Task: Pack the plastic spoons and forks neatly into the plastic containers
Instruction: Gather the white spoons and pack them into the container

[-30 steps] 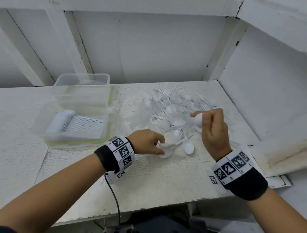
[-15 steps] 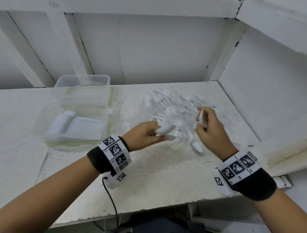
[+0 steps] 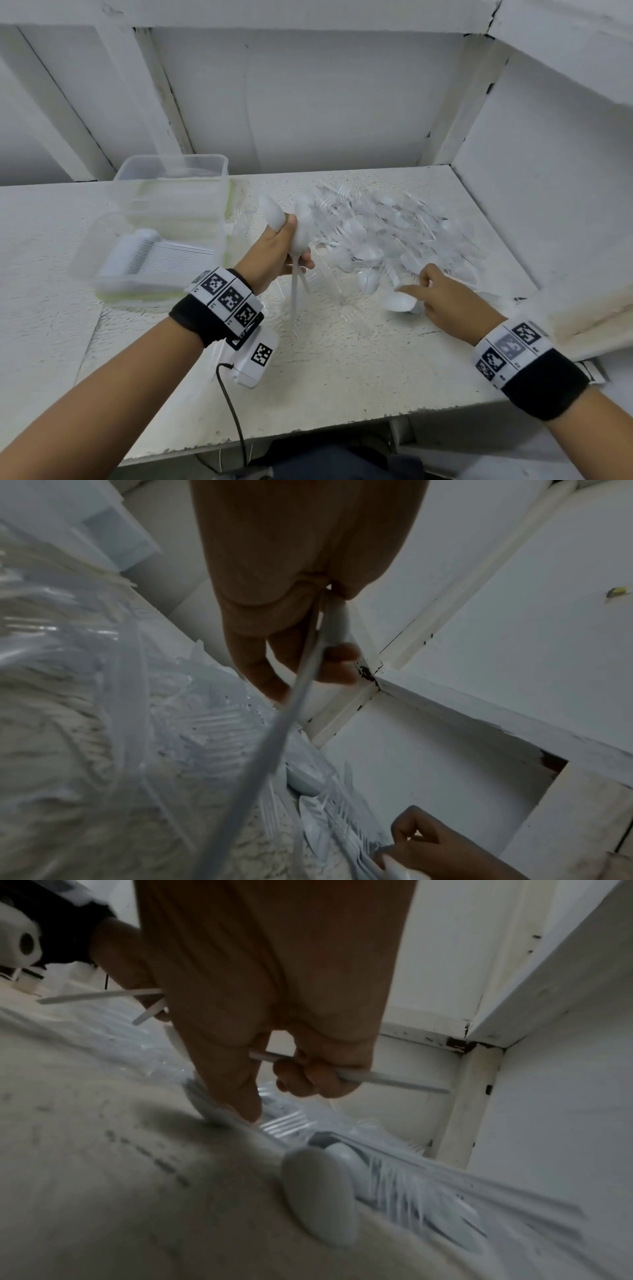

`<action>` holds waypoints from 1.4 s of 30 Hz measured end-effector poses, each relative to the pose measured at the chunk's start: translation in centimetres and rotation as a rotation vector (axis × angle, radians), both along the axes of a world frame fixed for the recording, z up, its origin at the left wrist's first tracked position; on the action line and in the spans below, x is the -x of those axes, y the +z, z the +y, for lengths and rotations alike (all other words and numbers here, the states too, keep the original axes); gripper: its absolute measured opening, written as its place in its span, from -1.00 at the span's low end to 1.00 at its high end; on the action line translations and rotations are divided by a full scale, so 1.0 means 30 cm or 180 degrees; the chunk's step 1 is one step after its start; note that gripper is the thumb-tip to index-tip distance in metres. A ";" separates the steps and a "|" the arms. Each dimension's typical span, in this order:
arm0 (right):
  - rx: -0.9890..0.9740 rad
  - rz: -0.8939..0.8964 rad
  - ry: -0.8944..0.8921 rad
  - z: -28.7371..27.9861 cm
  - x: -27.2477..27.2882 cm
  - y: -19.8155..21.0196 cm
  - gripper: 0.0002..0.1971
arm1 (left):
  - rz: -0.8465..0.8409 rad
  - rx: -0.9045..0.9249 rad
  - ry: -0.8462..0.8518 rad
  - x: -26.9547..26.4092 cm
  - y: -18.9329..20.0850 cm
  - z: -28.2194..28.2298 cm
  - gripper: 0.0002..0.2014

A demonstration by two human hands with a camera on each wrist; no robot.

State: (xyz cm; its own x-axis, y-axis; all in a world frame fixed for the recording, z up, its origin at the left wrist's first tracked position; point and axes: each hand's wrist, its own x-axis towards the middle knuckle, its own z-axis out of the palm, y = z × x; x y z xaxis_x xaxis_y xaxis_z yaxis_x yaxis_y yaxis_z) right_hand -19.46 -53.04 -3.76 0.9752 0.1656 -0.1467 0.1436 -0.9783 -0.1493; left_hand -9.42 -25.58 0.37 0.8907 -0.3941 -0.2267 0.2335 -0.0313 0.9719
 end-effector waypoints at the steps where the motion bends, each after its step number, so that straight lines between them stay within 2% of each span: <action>1: 0.0016 0.0007 0.0026 0.005 -0.002 -0.002 -0.61 | 0.0048 -0.0021 0.0022 -0.001 -0.004 -0.006 -0.77; 4: 0.0247 -0.0182 0.0365 0.023 -0.014 -0.008 -0.73 | -0.0006 -0.0315 0.0061 -0.002 -0.009 -0.022 -0.80; 7: 0.0549 -0.0336 0.0694 0.026 -0.021 -0.013 -0.64 | -0.0173 -0.0637 0.0078 -0.009 -0.016 -0.026 -0.88; 11: 0.0139 -0.0485 0.0971 0.044 -0.018 0.003 -0.68 | -0.0134 -0.0628 0.0043 -0.010 -0.021 -0.022 -0.92; 14: -0.0070 -0.0592 0.1053 0.075 -0.029 0.013 -0.70 | -0.0143 -0.0523 -0.0008 0.004 -0.022 -0.020 -0.80; 16: -0.0186 -0.0519 0.1162 0.095 -0.041 0.016 -0.70 | -0.0234 -0.0743 0.0027 0.012 -0.026 -0.022 -0.80; 19: -0.0121 -0.0152 0.1094 0.108 -0.061 0.014 -0.86 | -0.0341 -0.1107 0.0082 0.014 -0.032 -0.025 -0.82; 21: -0.0009 -0.0016 0.1024 0.110 -0.057 0.021 -0.79 | -0.0441 -0.1282 -0.0015 0.019 -0.037 -0.029 -0.82; 22: -0.0128 -0.0165 0.1034 0.113 -0.052 0.030 -0.80 | -0.0526 -0.1353 -0.0106 0.022 -0.039 -0.031 -0.80; 25: -0.1116 -0.1037 0.0870 0.117 -0.053 0.056 -0.77 | -0.0823 -0.1439 -0.0336 0.037 -0.043 -0.040 -0.79; 26: -0.1472 -0.1307 0.0673 0.120 -0.062 0.071 -0.75 | -0.0929 -0.1465 -0.0407 0.042 -0.049 -0.046 -0.80; 28: -0.2185 -0.1690 0.0095 0.130 -0.072 0.114 -0.83 | -0.1161 -0.1601 -0.0615 0.054 -0.063 -0.061 -0.83; 31: -0.3426 -0.1545 -0.0911 0.163 -0.083 0.169 -0.83 | -0.1480 -0.1917 -0.1212 0.077 -0.086 -0.088 -0.85; 33: -0.3891 -0.1351 -0.1177 0.170 -0.088 0.176 -0.78 | -0.1749 -0.2254 -0.1816 0.102 -0.091 -0.111 -0.87; 35: -0.3789 -0.1250 -0.1199 0.167 -0.089 0.164 -0.87 | -0.2095 -0.2714 -0.2345 0.123 -0.100 -0.133 -0.71; 37: -0.3320 -0.1159 -0.1068 0.157 -0.083 0.138 -0.94 | -0.2428 -0.3126 -0.2605 0.136 -0.111 -0.147 -0.66; 38: -0.3095 -0.1035 -0.0999 0.149 -0.080 0.125 -0.98 | -0.2595 -0.3253 -0.2650 0.140 -0.115 -0.151 -0.68; 41: -0.2417 -0.0715 -0.0999 0.129 -0.058 0.103 -0.82 | -0.2912 -0.3338 -0.2588 0.145 -0.120 -0.151 -0.71; 42: -0.2333 -0.0635 -0.1021 0.124 -0.051 0.101 -0.86 | -0.2952 -0.3303 -0.2517 0.144 -0.118 -0.148 -0.72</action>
State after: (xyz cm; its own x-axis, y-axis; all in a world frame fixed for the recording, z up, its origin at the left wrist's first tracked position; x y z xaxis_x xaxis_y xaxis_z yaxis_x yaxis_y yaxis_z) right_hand -17.93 -49.31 -0.72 0.9877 -0.1391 0.0712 -0.0348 -0.6404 -0.7672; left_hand -13.73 -30.01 -3.17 0.5227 -0.8288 -0.1998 -0.7926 -0.5588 0.2441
